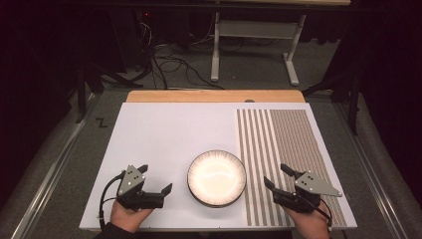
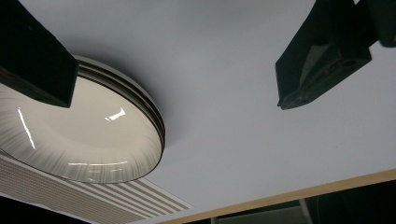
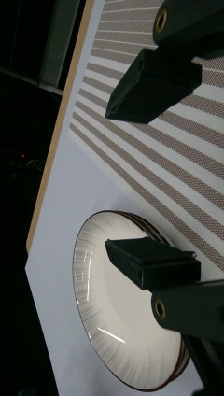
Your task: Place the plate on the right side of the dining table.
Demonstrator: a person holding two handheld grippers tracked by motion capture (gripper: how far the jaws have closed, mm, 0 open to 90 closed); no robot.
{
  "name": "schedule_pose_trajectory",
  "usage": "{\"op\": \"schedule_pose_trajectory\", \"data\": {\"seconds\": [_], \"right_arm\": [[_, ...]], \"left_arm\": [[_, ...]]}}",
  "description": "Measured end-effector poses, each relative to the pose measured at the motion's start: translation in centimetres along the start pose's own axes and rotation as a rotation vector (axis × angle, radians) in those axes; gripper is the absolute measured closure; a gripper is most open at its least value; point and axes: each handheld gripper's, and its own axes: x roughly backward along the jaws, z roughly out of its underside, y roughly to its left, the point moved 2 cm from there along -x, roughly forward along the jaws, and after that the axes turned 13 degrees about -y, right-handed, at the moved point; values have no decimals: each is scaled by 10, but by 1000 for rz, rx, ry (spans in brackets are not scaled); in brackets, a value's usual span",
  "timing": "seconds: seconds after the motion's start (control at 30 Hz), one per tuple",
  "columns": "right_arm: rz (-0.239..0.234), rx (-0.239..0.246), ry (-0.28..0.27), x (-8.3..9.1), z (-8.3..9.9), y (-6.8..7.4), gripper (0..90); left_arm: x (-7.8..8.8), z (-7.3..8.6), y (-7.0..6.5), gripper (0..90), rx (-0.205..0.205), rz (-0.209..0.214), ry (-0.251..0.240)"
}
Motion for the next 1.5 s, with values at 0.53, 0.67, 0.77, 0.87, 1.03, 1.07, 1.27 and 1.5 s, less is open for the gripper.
{"op": "schedule_pose_trajectory", "data": {"seconds": [0.53, 0.67, 0.77, 0.87, 1.03, 1.07, 1.27, 1.5], "right_arm": [[-42, 22, 30, -50, -12, 20, 588], [-55, 14, 48, -62, -13, 24, 651], [-68, 8, 56, -69, -13, 25, 688], [-72, 6, 63, -71, -9, 28, 712], [-69, 2, 101, -68, 4, 26, 774], [-64, -2, 107, -67, 5, 25, 784], [-61, -20, 135, -65, 13, 21, 845], [-41, -47, 190, -68, 21, 21, 900]], "left_arm": [[2, 0, 4, 5, 9, -8, -11], [1, 1, 4, 5, 16, -6, -14], [0, 2, 3, 5, 10, 0, -9], [1, 3, 2, 5, 14, 2, -12], [2, 4, 3, 5, 17, 3, -11], [2, 4, 2, 5, 19, 2, -14], [2, 4, 1, 5, 14, 4, -13], [2, 4, 1, 5, 15, 6, -14]]}}
